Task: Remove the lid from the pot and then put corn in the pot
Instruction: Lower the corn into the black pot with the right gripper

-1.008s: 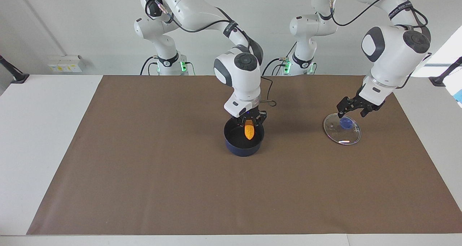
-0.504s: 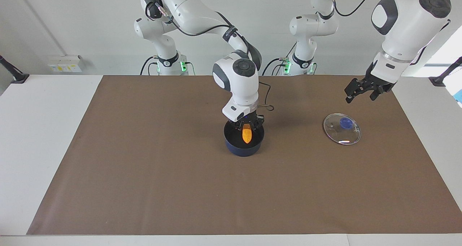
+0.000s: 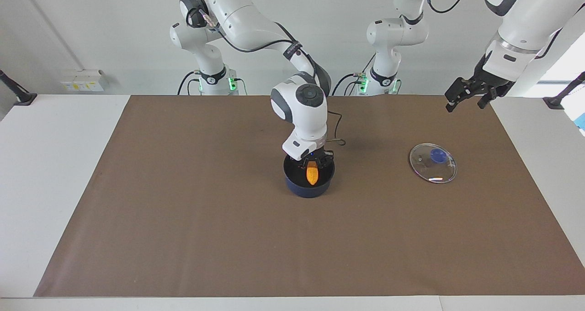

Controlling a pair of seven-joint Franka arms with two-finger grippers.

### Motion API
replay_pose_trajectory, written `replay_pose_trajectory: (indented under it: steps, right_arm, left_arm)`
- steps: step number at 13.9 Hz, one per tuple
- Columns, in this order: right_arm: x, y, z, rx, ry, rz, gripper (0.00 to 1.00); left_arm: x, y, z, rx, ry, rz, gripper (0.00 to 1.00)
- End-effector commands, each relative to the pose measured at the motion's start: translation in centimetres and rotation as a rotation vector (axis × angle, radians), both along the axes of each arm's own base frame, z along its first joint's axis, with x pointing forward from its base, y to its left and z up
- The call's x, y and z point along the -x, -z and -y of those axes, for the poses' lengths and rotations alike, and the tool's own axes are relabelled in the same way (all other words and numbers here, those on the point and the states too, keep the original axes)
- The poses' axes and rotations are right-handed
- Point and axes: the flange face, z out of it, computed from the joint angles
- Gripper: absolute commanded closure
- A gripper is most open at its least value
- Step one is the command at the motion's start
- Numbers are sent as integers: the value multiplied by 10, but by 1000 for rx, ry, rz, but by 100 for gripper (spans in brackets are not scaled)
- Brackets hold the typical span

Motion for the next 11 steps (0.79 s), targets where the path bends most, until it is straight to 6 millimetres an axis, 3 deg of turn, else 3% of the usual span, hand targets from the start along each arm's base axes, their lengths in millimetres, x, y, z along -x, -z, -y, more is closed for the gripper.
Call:
replay_pose_trajectory:
  steps: [1, 3, 4, 6, 7, 11]
  right_arm:
    - [4, 14, 4, 2, -28, 12, 100]
    - [5, 15, 5, 2, -30, 12, 100]
    - [4, 15, 7, 2, -27, 12, 91]
    - [3, 14, 7, 1, -25, 14, 37]
    - [2, 13, 7, 1, -25, 17, 0]
    - [-2, -2, 7, -5, -21, 39, 0]
  left_arm:
    - [5, -9, -2, -3, 31, -2, 0]
    - [8, -13, -3, -2, 66, 15, 0]
    - [8, -13, -2, -2, 69, 14, 0]
    - [8, -13, -3, -2, 68, 14, 0]
    - [8, -12, -3, -2, 68, 11, 0]
    - [13, -7, -3, -3, 87, 2, 0]
